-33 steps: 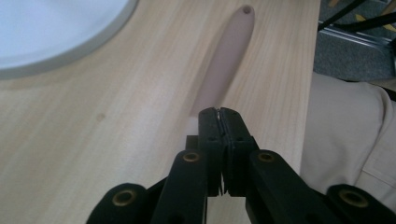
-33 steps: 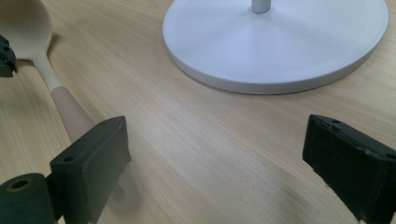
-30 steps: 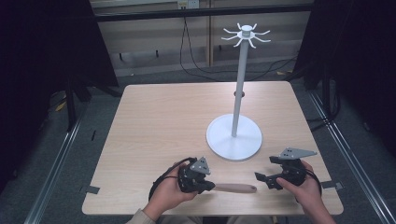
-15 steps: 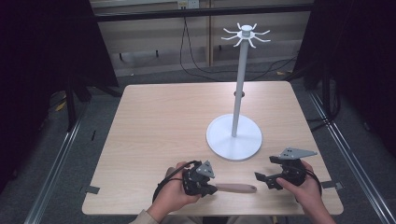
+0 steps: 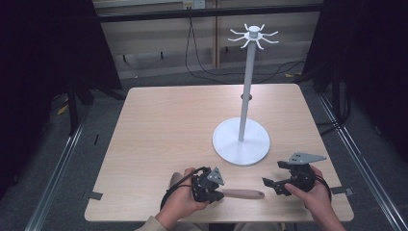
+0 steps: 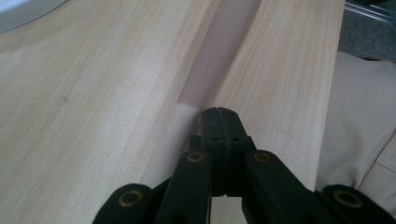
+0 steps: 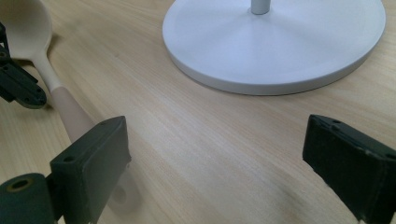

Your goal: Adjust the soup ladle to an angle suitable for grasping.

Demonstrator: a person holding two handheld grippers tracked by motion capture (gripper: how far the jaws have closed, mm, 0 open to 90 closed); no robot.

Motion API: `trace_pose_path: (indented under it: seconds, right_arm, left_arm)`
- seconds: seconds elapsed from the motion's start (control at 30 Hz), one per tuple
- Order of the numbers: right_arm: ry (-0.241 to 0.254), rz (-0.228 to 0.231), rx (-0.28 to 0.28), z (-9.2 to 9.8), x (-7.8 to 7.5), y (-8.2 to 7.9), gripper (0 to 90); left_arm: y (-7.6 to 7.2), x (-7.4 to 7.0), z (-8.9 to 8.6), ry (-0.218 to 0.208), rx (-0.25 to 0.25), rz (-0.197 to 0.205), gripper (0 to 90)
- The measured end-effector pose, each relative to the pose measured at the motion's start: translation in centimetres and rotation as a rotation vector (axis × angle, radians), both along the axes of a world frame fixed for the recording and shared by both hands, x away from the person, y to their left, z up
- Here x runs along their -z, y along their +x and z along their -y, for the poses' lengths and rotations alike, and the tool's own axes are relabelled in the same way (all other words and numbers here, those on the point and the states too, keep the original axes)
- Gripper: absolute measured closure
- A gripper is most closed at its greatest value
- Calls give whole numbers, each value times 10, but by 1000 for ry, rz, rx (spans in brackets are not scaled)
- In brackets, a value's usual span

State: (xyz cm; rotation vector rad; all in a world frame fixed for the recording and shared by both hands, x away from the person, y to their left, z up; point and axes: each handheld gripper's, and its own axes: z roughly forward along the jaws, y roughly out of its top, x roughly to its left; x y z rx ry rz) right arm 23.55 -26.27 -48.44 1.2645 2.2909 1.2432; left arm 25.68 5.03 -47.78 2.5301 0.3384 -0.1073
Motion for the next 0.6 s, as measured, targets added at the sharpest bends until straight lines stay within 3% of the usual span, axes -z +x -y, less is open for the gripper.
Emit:
trace_pose_path:
  seconds: [0.13, 0.33, 0.47, 0.6]
  right_arm:
    - [1, 1, 2, 0, 0, 0, 71]
    - [2, 3, 2, 1, 0, 0, 71]
    - [2, 3, 2, 1, 0, 0, 71]
    - [3, 3, 6, 0, -1, 0, 71]
  left_arm:
    - [2, 1, 0, 20, 10, 5, 900]
    - [2, 2, 1, 1, -17, -9, 900]
    - [4, 2, 2, -9, -34, 6, 900]
    - [7, 2, 3, 8, -47, 8, 900]
